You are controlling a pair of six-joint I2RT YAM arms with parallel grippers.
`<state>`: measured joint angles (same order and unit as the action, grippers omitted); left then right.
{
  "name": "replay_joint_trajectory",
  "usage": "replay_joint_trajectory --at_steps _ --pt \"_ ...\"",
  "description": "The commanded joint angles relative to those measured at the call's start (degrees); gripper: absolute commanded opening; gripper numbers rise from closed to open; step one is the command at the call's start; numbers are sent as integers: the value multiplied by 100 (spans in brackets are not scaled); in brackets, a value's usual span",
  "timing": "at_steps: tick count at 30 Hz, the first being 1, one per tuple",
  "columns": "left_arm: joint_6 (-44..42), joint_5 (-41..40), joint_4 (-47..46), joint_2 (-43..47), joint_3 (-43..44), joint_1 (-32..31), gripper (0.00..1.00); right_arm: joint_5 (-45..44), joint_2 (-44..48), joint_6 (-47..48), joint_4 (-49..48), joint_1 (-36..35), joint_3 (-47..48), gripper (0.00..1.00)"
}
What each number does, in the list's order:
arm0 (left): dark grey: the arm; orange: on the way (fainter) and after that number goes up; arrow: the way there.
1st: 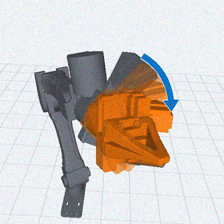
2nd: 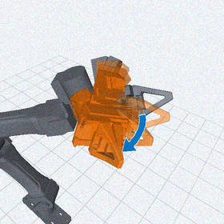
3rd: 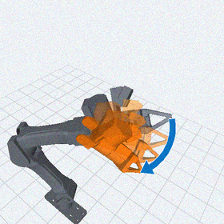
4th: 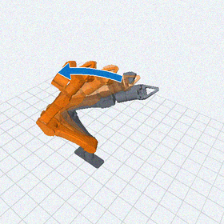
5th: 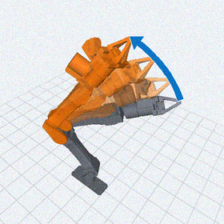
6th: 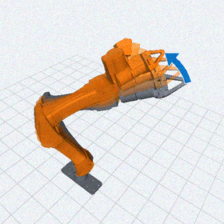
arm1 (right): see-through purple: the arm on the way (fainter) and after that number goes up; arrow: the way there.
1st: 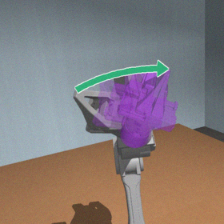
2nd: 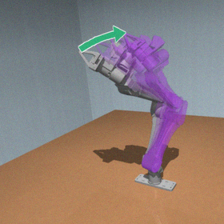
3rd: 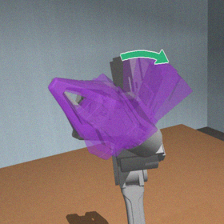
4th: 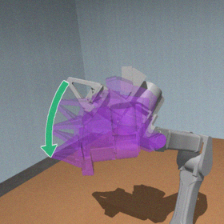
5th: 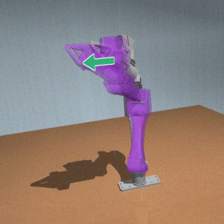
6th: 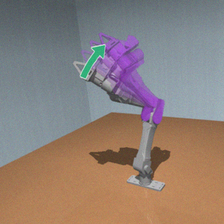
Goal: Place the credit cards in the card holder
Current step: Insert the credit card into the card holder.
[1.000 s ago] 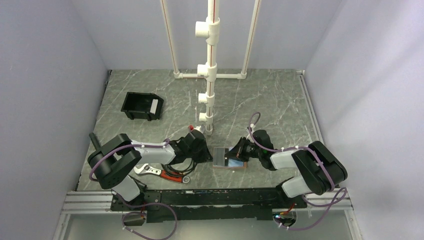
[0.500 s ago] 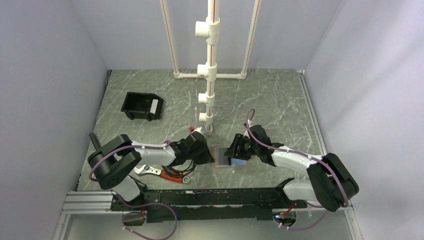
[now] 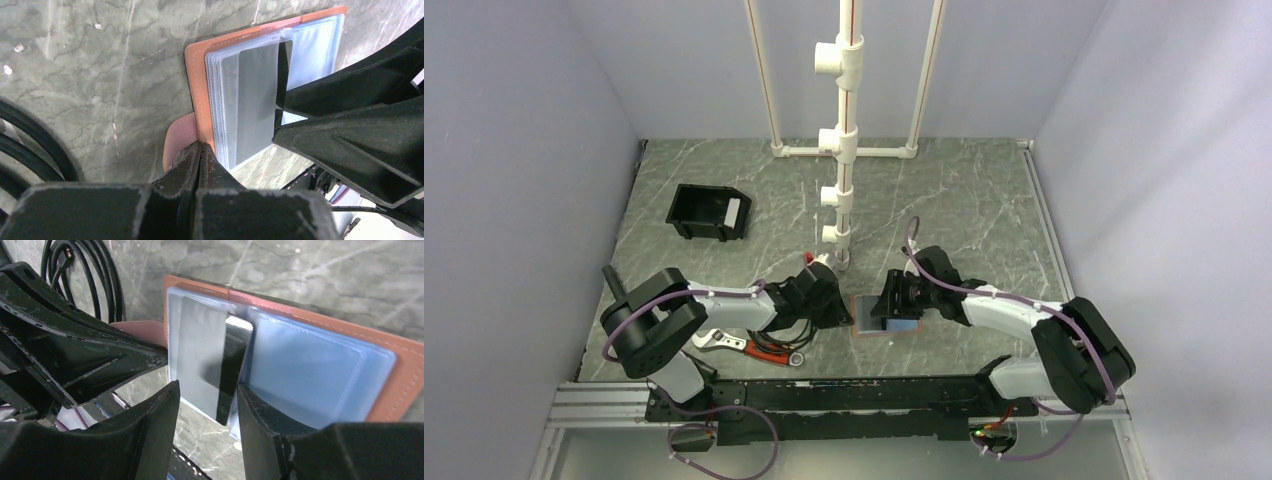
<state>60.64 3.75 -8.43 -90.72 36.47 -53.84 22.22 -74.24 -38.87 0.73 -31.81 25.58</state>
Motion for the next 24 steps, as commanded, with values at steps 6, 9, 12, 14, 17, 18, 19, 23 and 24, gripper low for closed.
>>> replay_joint_trajectory --at_steps 6,9,12,14,17,18,19,23,24 --pt "-295 -145 461 -213 249 -39 2 -55 -353 655 -348 -747 651 46" --pt "-352 -179 494 -194 256 -18 3 65 -420 958 -362 -832 639 46" --pt "-459 -222 646 -140 325 -2 2 -124 -364 1125 -241 -836 610 48" --pt "-562 -234 782 -83 413 18 3 -447 -298 990 97 -817 662 49" --pt "-735 -227 1219 191 546 72 6 -844 -69 661 596 -753 707 54" --pt "-776 -87 1294 345 541 123 11 -972 68 540 715 -756 678 57" --pt "-789 68 1381 568 525 206 17 -1065 227 460 823 -755 650 59" --pt "-784 701 2164 1771 464 555 52 -1212 861 298 1128 -652 563 67" --pt "-823 832 2441 2120 489 662 56 -1180 976 305 1160 -600 562 69"
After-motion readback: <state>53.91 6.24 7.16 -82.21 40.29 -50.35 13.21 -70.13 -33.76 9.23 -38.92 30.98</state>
